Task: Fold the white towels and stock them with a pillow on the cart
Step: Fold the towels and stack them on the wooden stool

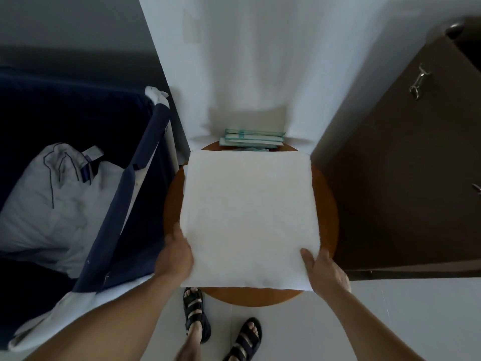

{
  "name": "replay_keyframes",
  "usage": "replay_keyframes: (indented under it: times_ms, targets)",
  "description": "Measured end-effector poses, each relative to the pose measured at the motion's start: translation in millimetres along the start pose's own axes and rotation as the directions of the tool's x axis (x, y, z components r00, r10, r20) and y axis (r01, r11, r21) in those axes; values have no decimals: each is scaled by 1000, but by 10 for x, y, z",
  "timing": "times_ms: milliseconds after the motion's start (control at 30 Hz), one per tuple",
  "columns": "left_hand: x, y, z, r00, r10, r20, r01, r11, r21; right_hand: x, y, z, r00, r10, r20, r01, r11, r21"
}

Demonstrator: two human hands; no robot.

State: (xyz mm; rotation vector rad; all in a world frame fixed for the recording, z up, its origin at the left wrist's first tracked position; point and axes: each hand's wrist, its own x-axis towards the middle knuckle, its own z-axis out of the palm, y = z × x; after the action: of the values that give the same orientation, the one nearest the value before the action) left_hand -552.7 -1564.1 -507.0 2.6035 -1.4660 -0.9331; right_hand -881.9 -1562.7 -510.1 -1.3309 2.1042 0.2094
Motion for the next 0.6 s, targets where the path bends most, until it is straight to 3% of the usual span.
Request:
replay_keyframes:
  times_ms: [133,267,467,600]
  targets:
    - [-100,95,-200,974,226,-17,-207,919,334,-165,-121,-148,976,-114,-187,73,974,-215]
    - [-131,229,-557,921,384,56,-354,770,530,-272,-620,-410,927,-326,-184,243,898,-368]
    - [-155,345,-1406,884,458,-95,-375,814,443,-593,-1770,-658,801,-584,-133,515,784,-347]
    - [-40,-30,-1968,888,393,-239,-310,896,319,-921,-2604,-701,721,-681,-128,612,712,-343]
